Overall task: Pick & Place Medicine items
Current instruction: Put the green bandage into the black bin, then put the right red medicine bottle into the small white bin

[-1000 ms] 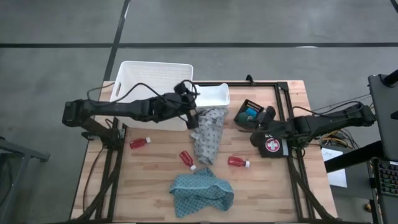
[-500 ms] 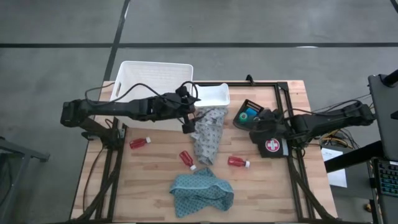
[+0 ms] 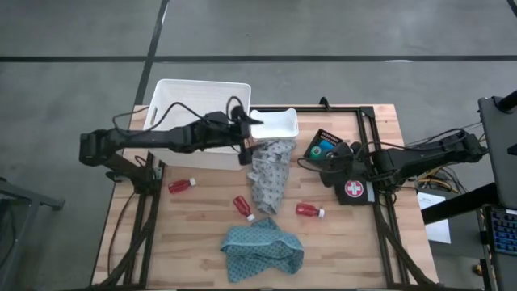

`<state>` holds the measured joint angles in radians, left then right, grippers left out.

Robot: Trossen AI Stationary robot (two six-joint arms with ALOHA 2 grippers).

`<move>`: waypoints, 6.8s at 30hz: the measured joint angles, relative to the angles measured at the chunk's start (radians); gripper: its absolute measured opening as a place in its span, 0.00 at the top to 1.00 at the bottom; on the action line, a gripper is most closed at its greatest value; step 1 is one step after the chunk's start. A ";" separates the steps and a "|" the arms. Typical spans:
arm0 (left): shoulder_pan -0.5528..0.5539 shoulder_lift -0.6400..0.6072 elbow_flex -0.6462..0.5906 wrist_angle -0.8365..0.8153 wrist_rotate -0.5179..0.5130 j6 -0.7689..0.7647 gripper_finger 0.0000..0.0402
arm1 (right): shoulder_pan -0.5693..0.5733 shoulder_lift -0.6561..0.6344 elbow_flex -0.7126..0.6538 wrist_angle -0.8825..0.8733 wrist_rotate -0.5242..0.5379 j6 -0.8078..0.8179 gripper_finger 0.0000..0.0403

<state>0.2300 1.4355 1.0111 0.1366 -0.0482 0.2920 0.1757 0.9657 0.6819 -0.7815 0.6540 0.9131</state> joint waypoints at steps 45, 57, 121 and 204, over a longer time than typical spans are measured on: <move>0.012 -0.033 -0.037 0.017 -0.003 -0.031 0.14 | 0.001 0.002 -0.009 -0.029 -0.006 0.074 0.97; 0.012 -0.033 -0.037 0.017 -0.003 -0.031 0.14 | 0.000 0.002 -0.011 -0.026 -0.078 0.126 0.97; 0.012 -0.033 -0.037 -0.011 -0.003 -0.031 0.14 | -0.242 0.153 -0.101 0.240 -0.244 -0.084 0.78; 0.012 -0.033 -0.037 -0.090 -0.003 -0.031 0.13 | 0.177 0.176 -0.048 0.822 -0.226 -0.277 0.66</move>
<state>0.2424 1.4025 0.9737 0.0467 -0.0510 0.2614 0.3526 1.1419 0.6342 0.0410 0.4282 0.6357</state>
